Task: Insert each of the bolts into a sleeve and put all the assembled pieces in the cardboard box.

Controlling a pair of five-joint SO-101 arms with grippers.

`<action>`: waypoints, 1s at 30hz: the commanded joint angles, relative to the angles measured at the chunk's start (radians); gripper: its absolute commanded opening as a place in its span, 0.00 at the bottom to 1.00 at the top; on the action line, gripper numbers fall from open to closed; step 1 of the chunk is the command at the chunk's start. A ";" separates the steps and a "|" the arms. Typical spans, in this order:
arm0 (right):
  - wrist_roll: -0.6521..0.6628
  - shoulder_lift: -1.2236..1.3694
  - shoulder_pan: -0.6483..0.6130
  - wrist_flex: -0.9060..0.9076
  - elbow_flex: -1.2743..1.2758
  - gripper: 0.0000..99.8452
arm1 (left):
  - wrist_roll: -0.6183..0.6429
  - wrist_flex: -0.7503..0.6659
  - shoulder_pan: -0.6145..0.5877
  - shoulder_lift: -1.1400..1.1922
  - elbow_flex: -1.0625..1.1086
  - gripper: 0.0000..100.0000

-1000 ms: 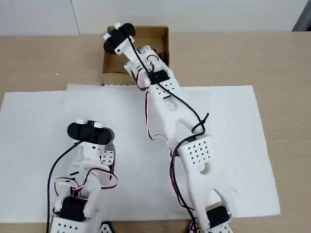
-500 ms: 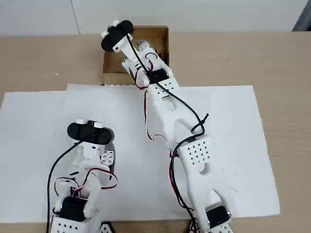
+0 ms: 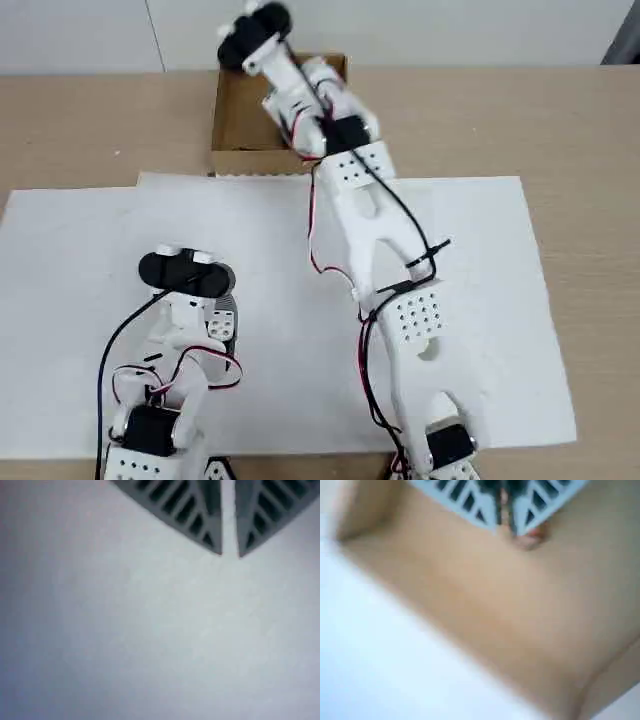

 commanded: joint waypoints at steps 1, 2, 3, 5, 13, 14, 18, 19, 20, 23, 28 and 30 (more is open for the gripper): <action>0.003 -0.096 0.027 0.140 -0.158 0.00 | 0.003 -0.002 0.000 -0.008 -0.002 0.01; 0.003 -0.099 0.028 0.182 -0.199 0.00 | 0.003 0.000 -0.005 -0.008 -0.002 0.01; 0.002 -0.099 0.030 0.222 -0.238 0.00 | 0.003 0.000 -0.006 -0.008 -0.002 0.01; -0.023 -0.102 0.039 0.303 -0.319 0.00 | 0.003 0.000 -0.006 -0.008 -0.002 0.01; -0.170 -0.229 0.104 0.544 -0.404 0.00 | 0.003 0.000 -0.006 -0.008 -0.002 0.01; -0.189 -0.262 0.119 0.578 -0.400 0.00 | 0.003 0.000 -0.006 -0.008 -0.002 0.01; -0.227 -0.367 0.154 0.730 -0.404 0.00 | 0.003 0.000 -0.006 -0.008 -0.002 0.01; -0.238 -0.398 0.165 0.763 -0.404 0.00 | 0.003 0.000 -0.006 -0.008 -0.002 0.01; -0.253 -0.427 0.177 0.780 -0.402 0.00 | 0.003 0.000 -0.006 -0.008 -0.002 0.01; -0.278 -0.498 0.223 0.789 -0.397 0.00 | 0.003 0.000 -0.006 -0.008 -0.002 0.01; -0.278 -0.564 0.277 0.805 -0.396 0.00 | 0.003 0.000 -0.006 -0.008 -0.002 0.01; -0.278 -0.588 0.294 0.806 -0.381 0.00 | 0.003 0.000 -0.006 -0.008 -0.002 0.01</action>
